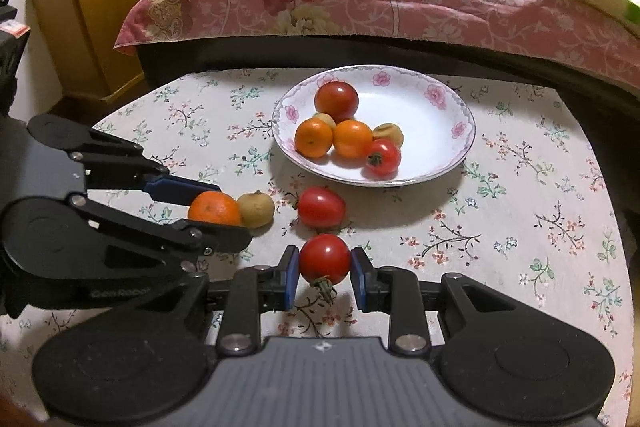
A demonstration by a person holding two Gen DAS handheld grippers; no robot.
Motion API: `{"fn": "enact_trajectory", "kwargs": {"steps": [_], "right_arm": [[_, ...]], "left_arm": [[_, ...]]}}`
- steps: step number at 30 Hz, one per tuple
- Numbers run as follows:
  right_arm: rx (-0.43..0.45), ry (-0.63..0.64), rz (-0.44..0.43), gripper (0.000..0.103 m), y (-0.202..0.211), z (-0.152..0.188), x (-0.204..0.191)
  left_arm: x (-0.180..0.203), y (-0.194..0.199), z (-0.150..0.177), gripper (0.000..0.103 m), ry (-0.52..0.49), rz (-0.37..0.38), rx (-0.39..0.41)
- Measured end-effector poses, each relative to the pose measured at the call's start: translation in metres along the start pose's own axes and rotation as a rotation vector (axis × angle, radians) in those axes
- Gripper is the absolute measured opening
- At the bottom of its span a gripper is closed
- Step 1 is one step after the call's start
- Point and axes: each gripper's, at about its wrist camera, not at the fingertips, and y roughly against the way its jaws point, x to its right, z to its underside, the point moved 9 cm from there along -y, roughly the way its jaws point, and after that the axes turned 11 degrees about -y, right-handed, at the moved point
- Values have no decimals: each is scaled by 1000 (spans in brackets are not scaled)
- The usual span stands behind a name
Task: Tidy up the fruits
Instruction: 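Lift the mandarin with the left gripper while the right gripper holds the cherry tomato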
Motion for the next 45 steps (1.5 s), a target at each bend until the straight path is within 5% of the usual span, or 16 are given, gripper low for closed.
{"fn": "enact_trajectory", "kwargs": {"steps": [45], "right_arm": [[45, -33, 3, 27, 9, -16, 1]], "left_arm": [[-1, 4, -12, 42, -10, -28, 21]]}}
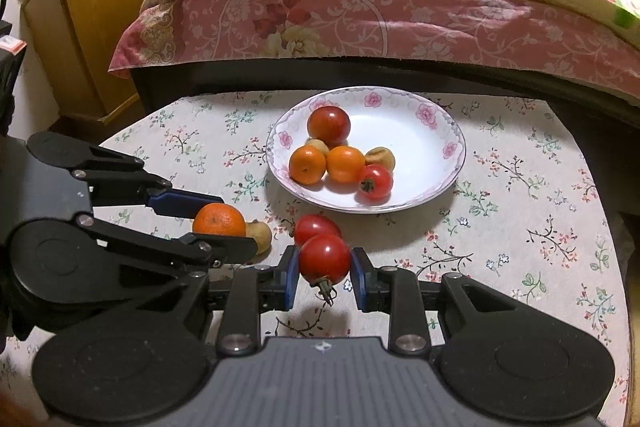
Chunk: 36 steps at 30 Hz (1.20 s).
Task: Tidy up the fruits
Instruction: 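Lift the mandarin with the left gripper while the right gripper holds the cherry tomato, then carry the mandarin and cherry tomato over the bowl and open both grippers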
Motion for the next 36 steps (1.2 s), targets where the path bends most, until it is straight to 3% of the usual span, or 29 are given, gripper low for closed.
{"fn": "enact_trajectory", "kwargs": {"steps": [19, 36], "right_arm": [[23, -46, -3, 27, -1, -16, 9], [87, -79, 13, 27, -33, -70, 34]], "left_arm": [[-10, -4, -16, 42, 7, -20, 33], [-48, -39, -65, 42, 52, -68, 92]]}}
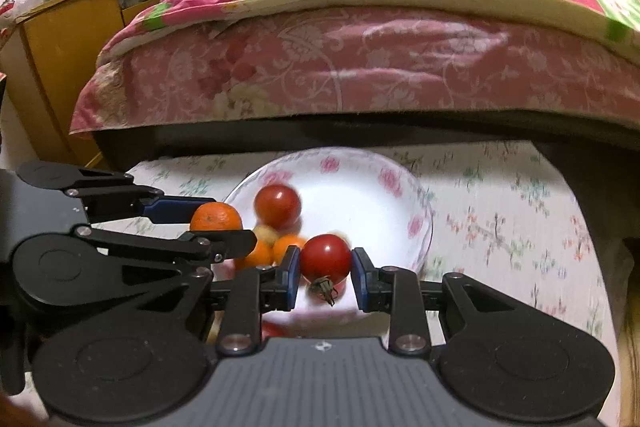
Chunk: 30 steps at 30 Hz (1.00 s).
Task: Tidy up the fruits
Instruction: 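Carry the mandarin and cherry tomato over the bowl and open both grippers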
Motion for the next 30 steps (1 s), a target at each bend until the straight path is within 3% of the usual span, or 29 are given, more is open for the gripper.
{"fn": "enact_trajectory", "kwargs": {"steps": [19, 30], "right_arm": [[-8, -136, -6, 28, -52, -31, 41], [-8, -152, -25, 28, -54, -27, 41]], "left_arm": [[-2, -55, -38, 42, -121, -15, -7], [-7, -57, -31, 49, -83, -5, -22]]}}
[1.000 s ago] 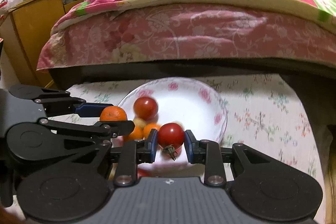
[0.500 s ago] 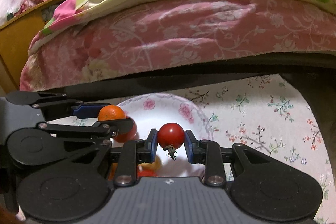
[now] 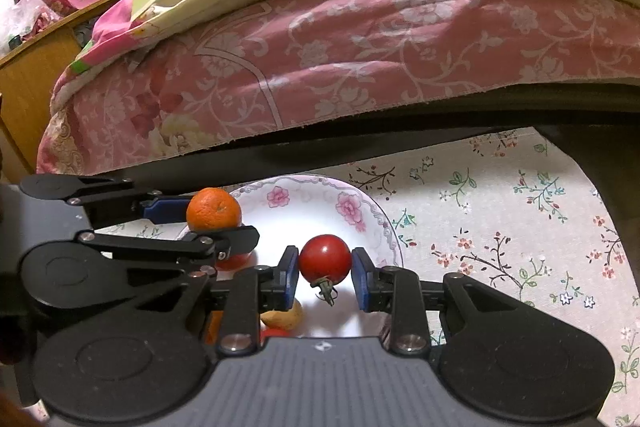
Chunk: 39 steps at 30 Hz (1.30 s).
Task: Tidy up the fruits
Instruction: 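Carry the mandarin and cherry tomato over the bowl and open both grippers, then grasp the last brown fruit with the left gripper while the right gripper grasps a cherry tomato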
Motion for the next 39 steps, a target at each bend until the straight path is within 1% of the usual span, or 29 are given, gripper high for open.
{"fn": "enact_trajectory", "kwargs": {"steps": [7, 11, 15, 23, 27, 31, 37, 39], "right_arm": [[14, 5, 2, 30, 4, -3, -3], [23, -8, 12, 33, 11, -4, 1], [28, -7, 15, 35, 19, -4, 2], [47, 2, -10, 36, 46, 0, -13], [47, 14, -20, 36, 61, 8, -23], [42, 24, -26, 37, 75, 19, -29], [14, 21, -25, 37, 94, 47, -36], [4, 52, -10, 37, 98, 60, -40]], "left_arm": [[-1, 6, -1, 51, 9, 3, 2], [1, 10, -2, 55, -3, 4, 10], [1, 18, -4, 61, -9, 3, 19], [1, 48, 0, 61, 1, 0, 39], [4, 65, 8, 62, 16, 12, 42], [10, 84, 24, 62, 19, 24, 35], [21, 104, 57, 62, 35, 49, -10], [25, 108, 68, 62, 40, 55, -27]]}}
